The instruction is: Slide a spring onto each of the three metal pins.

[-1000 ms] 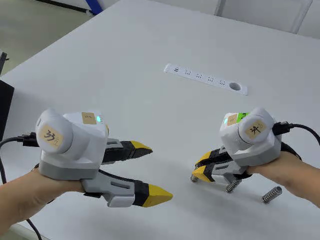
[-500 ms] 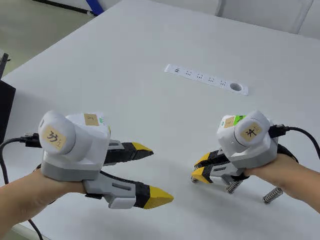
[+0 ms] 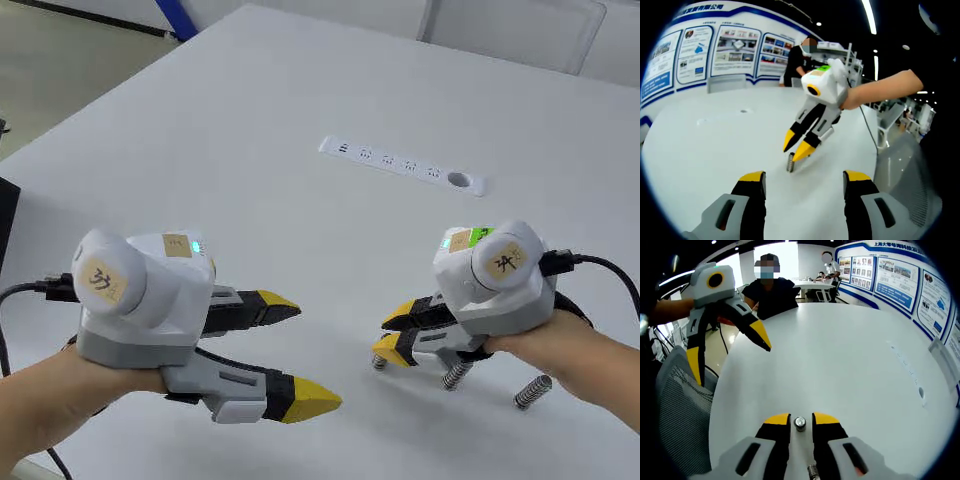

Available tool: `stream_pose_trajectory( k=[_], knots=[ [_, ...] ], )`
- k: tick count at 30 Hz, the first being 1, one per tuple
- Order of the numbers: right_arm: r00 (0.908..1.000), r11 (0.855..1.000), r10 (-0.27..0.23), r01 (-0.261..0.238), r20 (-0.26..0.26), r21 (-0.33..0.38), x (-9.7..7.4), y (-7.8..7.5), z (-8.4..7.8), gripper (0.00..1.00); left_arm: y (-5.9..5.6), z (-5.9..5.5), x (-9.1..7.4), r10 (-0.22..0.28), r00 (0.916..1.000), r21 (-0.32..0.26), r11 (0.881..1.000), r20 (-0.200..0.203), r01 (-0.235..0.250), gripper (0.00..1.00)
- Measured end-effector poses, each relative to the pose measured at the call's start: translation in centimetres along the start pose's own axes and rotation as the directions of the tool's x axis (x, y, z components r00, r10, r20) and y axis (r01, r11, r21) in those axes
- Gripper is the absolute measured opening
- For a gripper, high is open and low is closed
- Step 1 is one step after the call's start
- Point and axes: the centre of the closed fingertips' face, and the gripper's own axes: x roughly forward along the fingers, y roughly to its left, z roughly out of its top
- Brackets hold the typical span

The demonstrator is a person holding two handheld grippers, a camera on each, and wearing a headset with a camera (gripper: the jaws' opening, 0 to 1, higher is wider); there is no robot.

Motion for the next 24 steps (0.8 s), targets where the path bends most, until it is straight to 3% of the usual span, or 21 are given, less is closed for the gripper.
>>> stream_pose_trajectory(
  k=[9, 11, 12, 18, 24],
  knots=[
    [0.9899, 0.996, -0.077, 0.071, 0.119, 0.050, -4.4, -1.4, 1.9, 0.22, -0.3, 1.6, 0.9, 0.006, 0.9999, 0.025, 1.000, 0.011, -0.006, 0.67],
    [0.9842, 0.993, -0.114, 0.108, 0.136, 0.051, -5.7, -2.0, 1.8, 0.23, -0.2, 2.1, 0.8, 0.010, 0.9998, 0.032, 0.999, 0.017, -0.011, 0.67],
    [0.9769, 0.988, -0.150, 0.144, 0.152, 0.050, -6.5, -2.5, 1.7, 0.23, -0.2, 2.4, 0.7, 0.012, 0.9998, 0.038, 0.999, 0.018, -0.013, 0.68],
    [0.9668, 0.980, -0.194, 0.184, 0.166, 0.075, -10.3, -2.7, -0.4, 0.23, 0.1, 3.1, 0.2, 0.029, 0.9995, 0.063, 0.998, 0.010, -0.030, 0.68],
    [0.9429, 0.960, -0.255, 0.220, 0.214, 0.175, -13.4, -2.3, -2.8, 0.24, 0.2, 4.1, -0.1, 0.043, 0.9990, 0.080, 0.996, 0.014, -0.044, 0.71]
  ],
)
